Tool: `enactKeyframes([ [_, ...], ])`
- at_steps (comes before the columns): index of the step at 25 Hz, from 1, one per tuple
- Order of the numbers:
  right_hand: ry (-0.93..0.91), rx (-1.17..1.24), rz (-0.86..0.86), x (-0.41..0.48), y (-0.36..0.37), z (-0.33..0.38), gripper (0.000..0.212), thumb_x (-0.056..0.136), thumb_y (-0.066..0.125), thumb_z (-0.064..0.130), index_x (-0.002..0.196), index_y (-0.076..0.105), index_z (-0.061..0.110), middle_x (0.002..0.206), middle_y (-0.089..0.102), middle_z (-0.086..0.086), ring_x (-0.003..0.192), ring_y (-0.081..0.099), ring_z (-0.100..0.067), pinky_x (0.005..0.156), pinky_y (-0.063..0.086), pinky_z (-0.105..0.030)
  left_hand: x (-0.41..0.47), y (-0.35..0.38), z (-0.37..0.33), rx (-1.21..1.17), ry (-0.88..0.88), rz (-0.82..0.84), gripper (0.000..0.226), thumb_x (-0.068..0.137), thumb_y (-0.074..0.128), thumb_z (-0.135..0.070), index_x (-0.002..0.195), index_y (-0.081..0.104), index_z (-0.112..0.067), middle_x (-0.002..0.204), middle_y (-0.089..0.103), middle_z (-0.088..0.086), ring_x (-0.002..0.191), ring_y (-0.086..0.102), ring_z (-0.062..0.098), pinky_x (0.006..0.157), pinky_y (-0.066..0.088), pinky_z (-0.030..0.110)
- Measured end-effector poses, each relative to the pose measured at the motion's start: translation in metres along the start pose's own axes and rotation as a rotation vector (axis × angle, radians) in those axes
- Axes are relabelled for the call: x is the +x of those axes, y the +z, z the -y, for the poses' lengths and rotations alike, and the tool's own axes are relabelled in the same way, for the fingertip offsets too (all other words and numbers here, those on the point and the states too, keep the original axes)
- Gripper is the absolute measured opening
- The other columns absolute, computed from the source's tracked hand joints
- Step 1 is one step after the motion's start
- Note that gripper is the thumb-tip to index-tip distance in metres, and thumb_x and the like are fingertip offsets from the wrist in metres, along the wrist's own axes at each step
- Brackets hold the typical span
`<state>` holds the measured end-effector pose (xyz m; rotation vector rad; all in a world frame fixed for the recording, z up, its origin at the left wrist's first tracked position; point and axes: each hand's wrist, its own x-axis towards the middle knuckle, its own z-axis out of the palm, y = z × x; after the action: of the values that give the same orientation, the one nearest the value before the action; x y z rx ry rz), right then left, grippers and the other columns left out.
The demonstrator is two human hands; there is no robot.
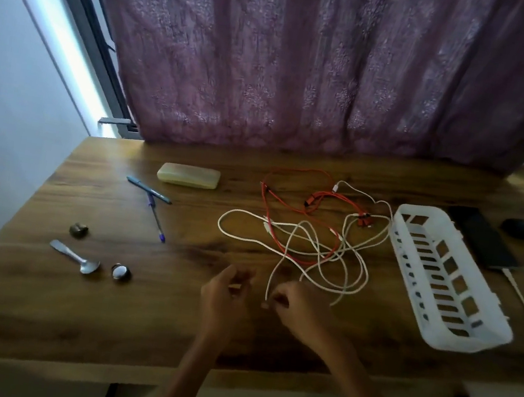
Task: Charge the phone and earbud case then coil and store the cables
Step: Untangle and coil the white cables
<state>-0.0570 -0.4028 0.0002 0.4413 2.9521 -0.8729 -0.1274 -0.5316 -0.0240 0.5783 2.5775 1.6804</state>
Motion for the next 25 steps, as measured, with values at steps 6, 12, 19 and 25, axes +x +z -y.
enactKeyframes([
  [6,0.265,0.838,-0.186,0.004,-0.021,0.014,0.012,0.085,0.064,0.01,0.082,0.069,0.021,0.083,0.071,0.0,0.079,0.069,-0.013,0.07,0.055,-0.028,0.002,0.004,-0.014,-0.111,0.02,0.068,0.026,0.084,0.064,-0.008,0.079,0.06,-0.034,0.076,0.066,-0.015,0.074,0.062,-0.005,0.063,0.047,0.011],
  [12,0.147,1.504,-0.225,0.027,-0.077,0.035,0.018,0.088,0.049,-0.009,0.093,0.064,-0.002,0.092,0.069,-0.018,0.091,0.07,-0.027,0.075,0.058,-0.031,0.029,-0.011,-0.063,-0.405,-0.078,0.228,0.016,0.093,0.048,-0.024,0.098,0.064,-0.024,0.092,0.071,-0.006,0.087,0.066,0.007,0.076,0.051,0.025],
  [19,-0.056,1.231,-0.398,0.043,-0.131,0.04,0.012,0.081,0.064,0.005,0.092,0.071,0.007,0.088,0.073,-0.009,0.085,0.069,-0.02,0.072,0.057,-0.024,0.067,-0.026,-0.112,-0.373,0.084,0.667,0.018,0.093,0.048,-0.004,0.102,0.063,-0.005,0.084,0.064,0.002,0.079,0.06,0.01,0.074,0.049,0.024],
  [25,-0.256,0.976,-0.414,0.047,-0.144,0.015,0.033,0.088,0.05,0.043,0.101,0.068,0.019,0.104,0.068,-0.004,0.097,0.065,-0.01,0.081,0.054,-0.029,0.075,-0.029,-0.159,-0.784,-0.022,0.795,0.024,0.089,0.045,-0.007,0.104,0.064,-0.005,0.088,0.071,0.003,0.078,0.066,0.011,0.07,0.052,0.02],
])
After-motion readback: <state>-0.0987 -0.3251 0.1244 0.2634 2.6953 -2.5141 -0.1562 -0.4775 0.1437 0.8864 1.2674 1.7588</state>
